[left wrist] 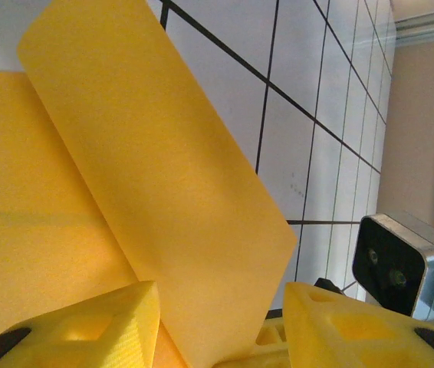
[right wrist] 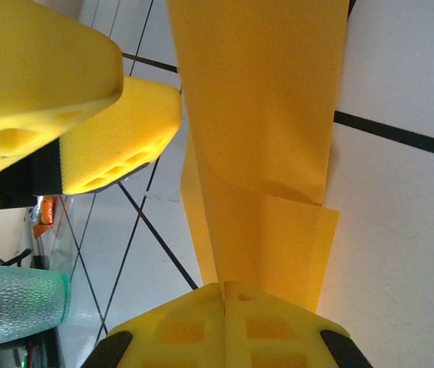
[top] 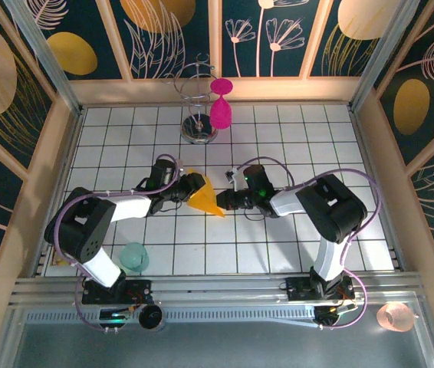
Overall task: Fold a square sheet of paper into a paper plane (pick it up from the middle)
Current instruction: Fourth fold the wing at the center of the table.
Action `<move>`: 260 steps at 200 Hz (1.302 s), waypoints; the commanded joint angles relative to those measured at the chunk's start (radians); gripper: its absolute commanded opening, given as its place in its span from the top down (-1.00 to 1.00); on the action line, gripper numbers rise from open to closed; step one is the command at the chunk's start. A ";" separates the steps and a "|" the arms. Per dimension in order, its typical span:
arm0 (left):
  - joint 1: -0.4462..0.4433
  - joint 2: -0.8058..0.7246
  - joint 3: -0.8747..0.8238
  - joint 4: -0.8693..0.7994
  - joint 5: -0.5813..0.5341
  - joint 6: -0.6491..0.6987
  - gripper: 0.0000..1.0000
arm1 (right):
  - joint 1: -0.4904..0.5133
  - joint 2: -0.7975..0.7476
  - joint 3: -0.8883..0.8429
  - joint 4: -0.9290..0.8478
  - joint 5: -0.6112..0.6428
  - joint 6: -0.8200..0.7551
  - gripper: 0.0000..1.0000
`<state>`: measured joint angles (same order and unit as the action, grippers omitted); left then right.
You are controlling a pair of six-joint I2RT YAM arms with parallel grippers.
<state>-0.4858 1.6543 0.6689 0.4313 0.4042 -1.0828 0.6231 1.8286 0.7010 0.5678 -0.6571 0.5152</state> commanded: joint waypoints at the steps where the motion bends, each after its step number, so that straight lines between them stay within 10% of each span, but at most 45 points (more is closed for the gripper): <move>1: -0.004 0.007 -0.013 0.030 -0.012 -0.005 0.08 | -0.009 0.025 -0.009 0.060 -0.063 0.040 1.00; 260: -0.016 0.053 0.032 0.048 0.052 0.011 0.44 | -0.071 0.164 0.020 0.098 -0.240 0.294 1.00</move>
<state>-0.4908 1.6836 0.6716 0.4431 0.4202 -1.0824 0.5610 1.9644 0.7071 0.6662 -0.8700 0.7673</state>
